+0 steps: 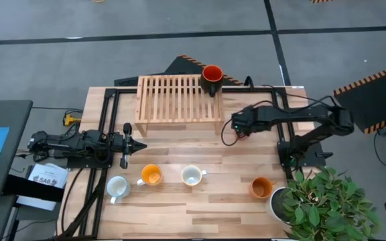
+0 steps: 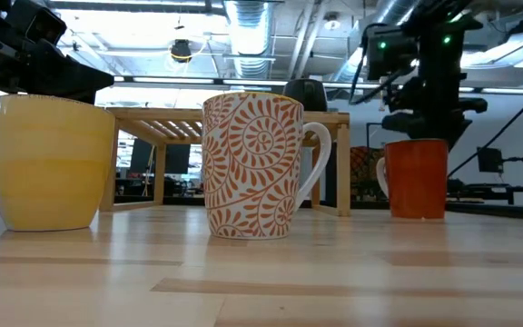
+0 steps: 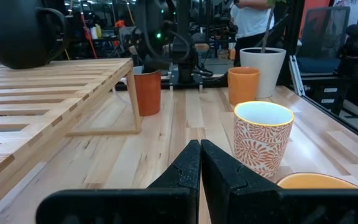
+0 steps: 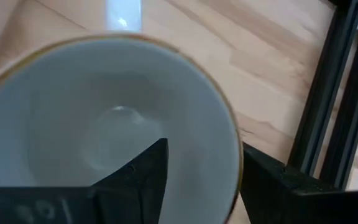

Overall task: Place coffee mugs
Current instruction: Put the orange mug on the shelf

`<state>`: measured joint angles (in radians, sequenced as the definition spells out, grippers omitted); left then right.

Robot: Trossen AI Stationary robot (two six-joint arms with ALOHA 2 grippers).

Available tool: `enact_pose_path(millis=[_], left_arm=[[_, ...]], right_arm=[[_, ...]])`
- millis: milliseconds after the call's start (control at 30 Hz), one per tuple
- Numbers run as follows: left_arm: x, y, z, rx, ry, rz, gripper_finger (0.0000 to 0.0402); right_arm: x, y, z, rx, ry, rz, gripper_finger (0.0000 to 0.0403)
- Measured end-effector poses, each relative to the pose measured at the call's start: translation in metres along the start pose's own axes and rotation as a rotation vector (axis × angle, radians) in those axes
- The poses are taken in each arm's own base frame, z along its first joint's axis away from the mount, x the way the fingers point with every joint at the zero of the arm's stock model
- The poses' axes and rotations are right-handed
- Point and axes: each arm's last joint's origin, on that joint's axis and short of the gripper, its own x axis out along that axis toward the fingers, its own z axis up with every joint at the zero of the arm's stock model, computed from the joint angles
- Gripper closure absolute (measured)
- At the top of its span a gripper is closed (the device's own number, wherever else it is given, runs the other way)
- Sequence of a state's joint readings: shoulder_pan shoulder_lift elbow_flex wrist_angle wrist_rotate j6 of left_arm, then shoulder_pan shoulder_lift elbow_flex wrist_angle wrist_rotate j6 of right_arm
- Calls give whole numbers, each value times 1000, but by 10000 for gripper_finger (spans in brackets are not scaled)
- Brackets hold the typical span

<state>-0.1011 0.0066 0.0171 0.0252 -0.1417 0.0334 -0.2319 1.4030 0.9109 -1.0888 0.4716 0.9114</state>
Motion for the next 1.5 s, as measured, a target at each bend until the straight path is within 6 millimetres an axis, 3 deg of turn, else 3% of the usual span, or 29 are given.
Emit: enact_pose_path(millis=[167,367,467,867,1033,1300,1500], left_arm=[[0,0,0,0,0,0,401],[0,0,0,0,0,0,401],[0,0,0,0,0,-1,401],[0,0,0,0,0,-3,401],[0,0,0,0,0,-3,401],[0,0,0,0,0,-3,401],[0,0,0,0,0,-3,401]], right_arm=[[5,5,1,-32,13,-23,245],[-11,0,7,-39,-4,-4,357],[-29,-7,10,-75,-9,27,353],[-140,-40,39,-71,-178,210,353],[-172,-45,45,-101,-277,322,353],[-189,-17,63,-168,-407,461,353],[-187,13,77,-258,-398,480,353]])
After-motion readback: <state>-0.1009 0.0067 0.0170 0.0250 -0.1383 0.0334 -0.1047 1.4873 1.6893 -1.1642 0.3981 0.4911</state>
